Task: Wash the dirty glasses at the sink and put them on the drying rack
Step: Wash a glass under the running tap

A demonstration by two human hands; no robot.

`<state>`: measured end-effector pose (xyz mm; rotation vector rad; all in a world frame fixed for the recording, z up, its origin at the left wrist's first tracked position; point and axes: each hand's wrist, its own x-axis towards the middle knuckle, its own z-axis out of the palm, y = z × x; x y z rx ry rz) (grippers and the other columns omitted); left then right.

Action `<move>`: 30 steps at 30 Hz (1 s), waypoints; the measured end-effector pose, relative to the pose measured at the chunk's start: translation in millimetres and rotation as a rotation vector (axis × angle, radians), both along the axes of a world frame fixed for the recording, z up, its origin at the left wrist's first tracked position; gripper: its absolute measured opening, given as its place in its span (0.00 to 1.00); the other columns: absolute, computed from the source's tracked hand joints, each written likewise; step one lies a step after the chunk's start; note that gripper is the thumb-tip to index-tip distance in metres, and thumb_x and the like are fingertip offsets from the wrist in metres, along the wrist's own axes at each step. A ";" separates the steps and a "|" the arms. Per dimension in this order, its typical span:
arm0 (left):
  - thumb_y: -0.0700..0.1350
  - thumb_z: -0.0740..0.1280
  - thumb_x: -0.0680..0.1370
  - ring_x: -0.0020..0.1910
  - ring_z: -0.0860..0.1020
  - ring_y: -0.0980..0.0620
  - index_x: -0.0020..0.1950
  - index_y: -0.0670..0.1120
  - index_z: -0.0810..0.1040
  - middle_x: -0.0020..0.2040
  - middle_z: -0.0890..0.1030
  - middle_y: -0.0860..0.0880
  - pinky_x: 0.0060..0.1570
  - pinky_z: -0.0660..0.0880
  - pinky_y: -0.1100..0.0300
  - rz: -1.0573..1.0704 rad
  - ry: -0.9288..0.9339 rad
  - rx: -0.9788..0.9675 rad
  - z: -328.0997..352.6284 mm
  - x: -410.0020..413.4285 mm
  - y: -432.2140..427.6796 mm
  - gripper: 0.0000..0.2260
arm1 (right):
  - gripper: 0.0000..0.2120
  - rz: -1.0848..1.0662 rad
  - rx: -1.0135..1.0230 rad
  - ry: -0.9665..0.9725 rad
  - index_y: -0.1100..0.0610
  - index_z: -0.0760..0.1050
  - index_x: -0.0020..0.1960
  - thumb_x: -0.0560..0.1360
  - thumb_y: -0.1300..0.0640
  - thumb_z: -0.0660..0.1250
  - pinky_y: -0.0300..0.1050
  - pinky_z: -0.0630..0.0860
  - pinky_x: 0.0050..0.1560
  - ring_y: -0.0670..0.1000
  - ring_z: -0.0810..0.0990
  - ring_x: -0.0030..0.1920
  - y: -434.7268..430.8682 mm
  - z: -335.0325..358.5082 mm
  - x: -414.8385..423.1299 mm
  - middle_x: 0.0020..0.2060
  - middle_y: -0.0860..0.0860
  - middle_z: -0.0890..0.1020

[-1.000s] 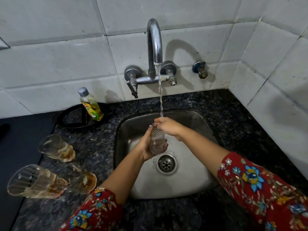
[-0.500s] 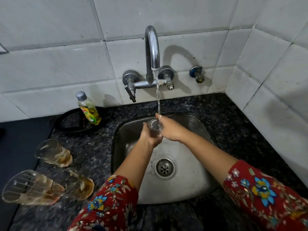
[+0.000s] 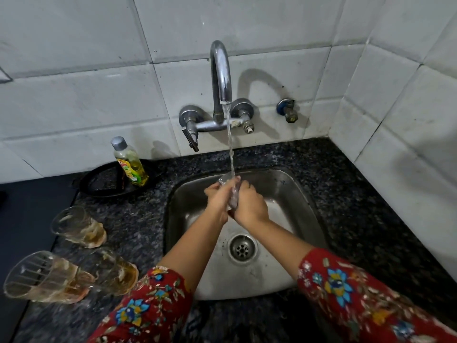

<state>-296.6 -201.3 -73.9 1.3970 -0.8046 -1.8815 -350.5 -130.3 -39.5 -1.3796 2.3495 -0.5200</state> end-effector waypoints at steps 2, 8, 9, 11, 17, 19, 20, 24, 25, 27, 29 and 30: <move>0.46 0.79 0.63 0.37 0.83 0.49 0.59 0.39 0.75 0.47 0.83 0.42 0.32 0.79 0.59 -0.022 -0.006 0.012 6.2 5.6 -3.9 0.28 | 0.27 -0.007 -0.001 -0.088 0.58 0.67 0.62 0.67 0.56 0.72 0.49 0.78 0.47 0.58 0.80 0.52 -3.8 -5.0 4.1 0.55 0.56 0.78; 0.46 0.71 0.72 0.44 0.81 0.51 0.48 0.44 0.83 0.44 0.84 0.48 0.53 0.75 0.55 -0.367 0.163 0.021 14.6 34.3 2.3 0.08 | 0.09 0.073 0.154 -1.043 0.60 0.77 0.48 0.70 0.68 0.69 0.40 0.76 0.31 0.49 0.80 0.35 12.2 7.5 -25.1 0.38 0.55 0.81; 0.44 0.71 0.72 0.45 0.81 0.51 0.48 0.44 0.83 0.44 0.84 0.47 0.51 0.76 0.56 -0.336 0.120 -0.045 15.0 30.4 7.0 0.07 | 0.10 0.068 0.130 -0.932 0.57 0.76 0.48 0.68 0.66 0.70 0.41 0.77 0.32 0.50 0.80 0.35 11.7 3.6 -25.5 0.38 0.55 0.81; 0.41 0.73 0.70 0.42 0.82 0.49 0.45 0.42 0.83 0.40 0.85 0.46 0.48 0.78 0.56 -0.200 0.054 -0.124 17.3 19.2 17.4 0.06 | 0.16 -0.012 0.018 -0.600 0.53 0.75 0.48 0.63 0.61 0.74 0.42 0.76 0.28 0.51 0.81 0.33 9.8 -5.7 -18.0 0.38 0.53 0.82; 0.41 0.69 0.70 0.48 0.82 0.49 0.50 0.42 0.81 0.47 0.85 0.46 0.55 0.77 0.55 -0.409 0.373 -0.067 23.7 33.1 14.1 0.10 | 0.06 0.124 0.181 -1.166 0.59 0.78 0.47 0.70 0.65 0.69 0.34 0.70 0.25 0.47 0.81 0.32 15.5 5.2 -33.4 0.36 0.53 0.81; 0.39 0.70 0.71 0.46 0.81 0.50 0.51 0.40 0.81 0.46 0.84 0.46 0.50 0.78 0.60 -0.387 0.256 -0.201 24.8 28.9 17.4 0.10 | 0.08 0.110 0.120 -0.995 0.56 0.78 0.47 0.68 0.63 0.72 0.38 0.74 0.29 0.48 0.81 0.33 11.1 3.4 -31.5 0.35 0.53 0.81; 0.37 0.71 0.71 0.44 0.81 0.51 0.52 0.38 0.81 0.43 0.83 0.46 0.44 0.78 0.64 -0.347 0.134 -0.292 26.3 24.6 19.7 0.10 | 0.09 0.064 0.042 -0.882 0.54 0.78 0.45 0.67 0.63 0.73 0.41 0.76 0.33 0.50 0.80 0.33 9.6 2.5 -27.1 0.34 0.53 0.80; 0.34 0.73 0.70 0.45 0.82 0.54 0.55 0.34 0.77 0.46 0.82 0.44 0.43 0.77 0.66 -0.465 -0.028 -0.485 33.4 22.2 17.8 0.15 | 0.13 -0.006 -0.042 -0.946 0.52 0.78 0.46 0.67 0.67 0.71 0.51 0.80 0.45 0.54 0.82 0.41 7.1 -5.2 -23.3 0.38 0.55 0.82; 0.35 0.73 0.70 0.50 0.82 0.53 0.58 0.39 0.77 0.51 0.82 0.45 0.49 0.76 0.63 -0.514 0.011 -0.448 33.6 25.9 15.6 0.17 | 0.17 0.000 -0.054 -0.989 0.53 0.78 0.49 0.66 0.69 0.72 0.50 0.80 0.43 0.53 0.82 0.41 7.3 -7.2 -27.3 0.39 0.54 0.82; 0.40 0.71 0.73 0.59 0.78 0.52 0.62 0.48 0.75 0.60 0.80 0.50 0.60 0.73 0.58 -0.534 0.089 -0.360 35.5 34.2 14.4 0.18 | 0.24 -0.020 -0.105 -0.997 0.54 0.75 0.55 0.63 0.72 0.74 0.46 0.78 0.38 0.50 0.80 0.42 3.7 -8.0 -34.2 0.42 0.51 0.81; 0.49 0.65 0.76 0.64 0.75 0.51 0.64 0.51 0.74 0.62 0.79 0.52 0.66 0.68 0.53 -0.436 0.164 -0.305 33.3 40.6 12.9 0.16 | 0.26 -0.030 -0.144 -0.976 0.52 0.72 0.53 0.62 0.73 0.75 0.46 0.77 0.37 0.49 0.79 0.43 -1.0 -4.7 -33.3 0.45 0.50 0.81; 0.52 0.60 0.79 0.65 0.74 0.50 0.66 0.49 0.74 0.64 0.79 0.51 0.69 0.66 0.50 -0.359 0.208 -0.276 32.5 42.9 12.7 0.17 | 0.26 0.001 -0.140 -0.975 0.51 0.72 0.51 0.62 0.73 0.75 0.46 0.77 0.37 0.49 0.79 0.44 -2.1 -3.2 -30.7 0.44 0.50 0.81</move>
